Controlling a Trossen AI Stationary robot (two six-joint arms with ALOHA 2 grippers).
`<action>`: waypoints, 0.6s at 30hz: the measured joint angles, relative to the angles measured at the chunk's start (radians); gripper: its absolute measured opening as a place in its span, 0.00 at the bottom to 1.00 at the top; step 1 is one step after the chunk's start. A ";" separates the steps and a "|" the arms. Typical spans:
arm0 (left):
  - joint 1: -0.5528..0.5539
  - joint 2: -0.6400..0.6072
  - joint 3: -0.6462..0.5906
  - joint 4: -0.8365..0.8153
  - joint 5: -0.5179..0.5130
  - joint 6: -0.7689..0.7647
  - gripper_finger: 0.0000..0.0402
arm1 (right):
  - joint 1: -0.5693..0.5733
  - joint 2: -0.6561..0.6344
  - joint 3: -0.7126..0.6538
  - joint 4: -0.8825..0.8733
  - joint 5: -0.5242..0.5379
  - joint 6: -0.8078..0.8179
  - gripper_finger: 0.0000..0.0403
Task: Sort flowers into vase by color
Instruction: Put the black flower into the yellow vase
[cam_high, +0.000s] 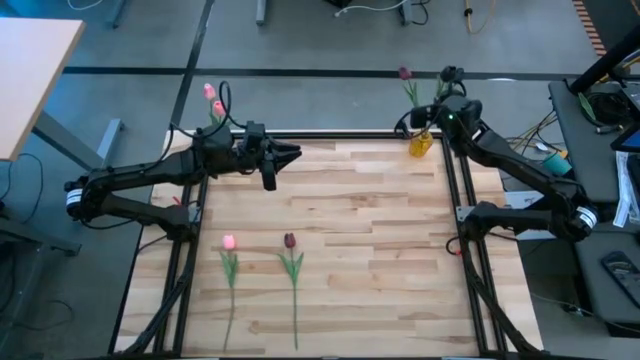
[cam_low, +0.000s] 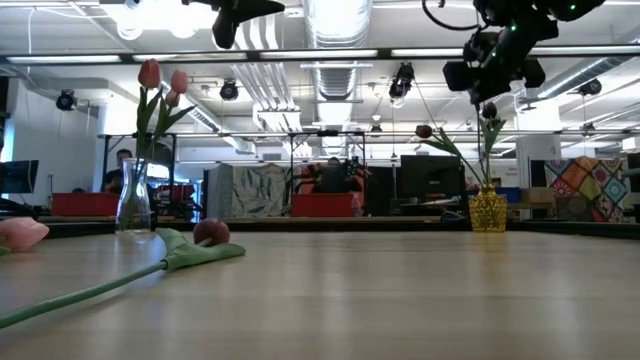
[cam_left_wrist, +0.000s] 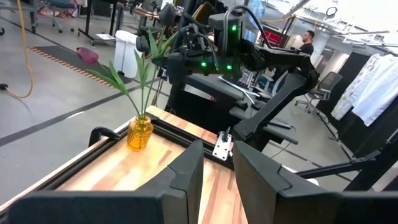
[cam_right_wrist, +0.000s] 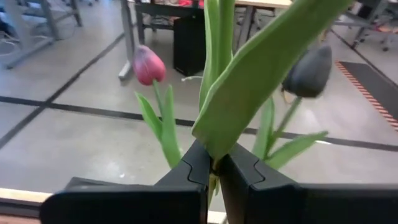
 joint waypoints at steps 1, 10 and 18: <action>0.000 0.000 0.000 -0.002 0.000 0.000 0.18 | 0.000 0.000 -0.007 0.001 0.005 -0.010 0.03; 0.000 0.000 0.000 -0.033 0.002 0.000 0.18 | 0.000 0.000 -0.019 0.007 0.011 -0.033 0.11; 0.000 0.000 0.006 -0.075 0.003 0.000 0.18 | 0.000 0.000 -0.019 0.001 0.006 -0.033 0.30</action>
